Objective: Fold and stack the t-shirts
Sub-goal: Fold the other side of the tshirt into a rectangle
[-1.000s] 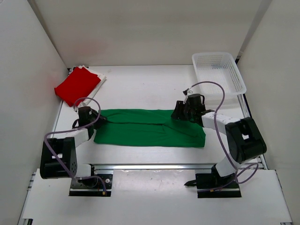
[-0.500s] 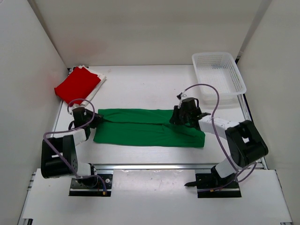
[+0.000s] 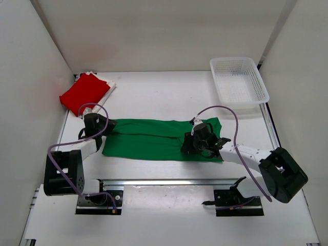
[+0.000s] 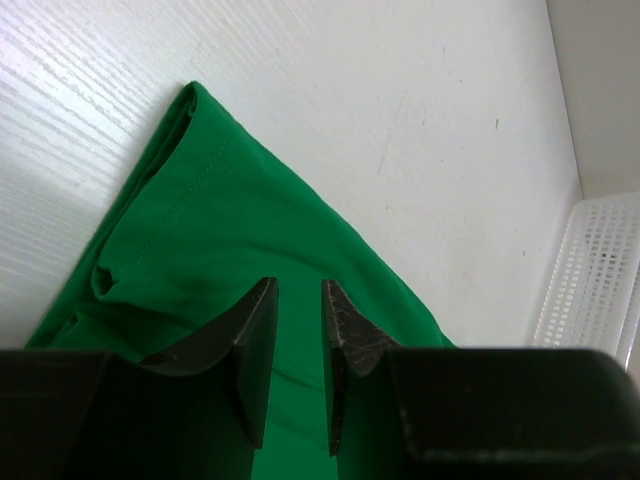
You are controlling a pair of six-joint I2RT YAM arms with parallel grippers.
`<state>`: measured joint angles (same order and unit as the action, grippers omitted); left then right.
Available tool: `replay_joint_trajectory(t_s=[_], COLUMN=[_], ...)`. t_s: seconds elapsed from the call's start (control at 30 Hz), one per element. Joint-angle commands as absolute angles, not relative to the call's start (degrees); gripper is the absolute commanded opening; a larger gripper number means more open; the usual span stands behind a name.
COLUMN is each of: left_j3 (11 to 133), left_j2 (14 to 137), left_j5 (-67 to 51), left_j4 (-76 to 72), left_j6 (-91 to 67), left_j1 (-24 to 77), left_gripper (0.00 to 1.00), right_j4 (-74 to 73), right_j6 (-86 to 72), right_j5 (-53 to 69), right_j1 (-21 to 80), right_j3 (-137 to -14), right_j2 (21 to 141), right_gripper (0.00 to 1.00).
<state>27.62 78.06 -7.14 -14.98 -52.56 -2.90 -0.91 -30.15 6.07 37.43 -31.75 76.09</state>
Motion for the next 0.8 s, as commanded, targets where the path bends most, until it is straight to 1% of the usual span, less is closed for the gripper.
replay_joint_trajectory(t_s=[0.0,0.07,0.1,0.13,0.17,0.23,0.27,0.33,0.47,0.57,0.67,0.77], left_j3=[30.23,30.5,31.02,30.94,31.29,32.6,33.22,34.18,35.16,35.51,35.42,37.0], left_j2=[77.78,78.22,78.57,78.75,79.45,80.76,82.34,84.62,88.15,89.11,90.26,91.67], left_j5=[-5.71,-5.89,-5.63,-5.02,-4.49,-3.08,-2.73,-2.64,-5.1,-6.23,-7.2,-8.35], left_j4=[-14.85,-14.33,-14.15,-14.32,-14.33,-13.1,-12.75,-11.96,-11.78,-12.39,-12.92,-12.22], left_j6=[-51.51,-51.24,-50.81,-50.63,-50.36,-49.31,-48.78,-48.25,-48.51,-48.52,-49.48,-49.57], left_j1=[-2.55,-2.55,-2.64,-2.38,-1.68,-1.24,-1.14,-1.32,-2.63,-3.42,-4.65,-5.36], left_gripper=[0.35,0.35,0.35,0.34,0.35,0.33,0.35,0.34,0.33,0.33,0.32,0.31], right_j4=[0.18,0.09,-1.22,-1.58,-0.36,1.74,1.93,2.46,2.46,3.34,2.2,0.27], right_j6=[-32.78,-31.12,-30.42,-29.89,-29.1,-27.08,-26.46,-25.06,-24.87,-24.52,-24.34,-25.13], right_j5=[7.56,6.68,6.33,5.98,5.89,5.63,5.71,5.28,9.83,10.98,11.95,10.99], right_j1=[39.37,38.85,38.06,37.1,35.18,30.43,29.28,24.1,18.55,18.63,19.86,23.01], right_j3=[-32.42,-33.22,-33.57,-33.92,-34.01,-34.1,-34.88,-36.2,-38.41,-36.22,-33.59,-29.29], right_j2=[72.95,70.42,69.88,69.26,68.91,69.95,71.88,74.34,81.11,82.08,80.25,74.11], right_gripper=[0.33,0.33,0.3,0.22,0.17,0.09,0.05,0.04,0.0,0.0,0.0,0.01])
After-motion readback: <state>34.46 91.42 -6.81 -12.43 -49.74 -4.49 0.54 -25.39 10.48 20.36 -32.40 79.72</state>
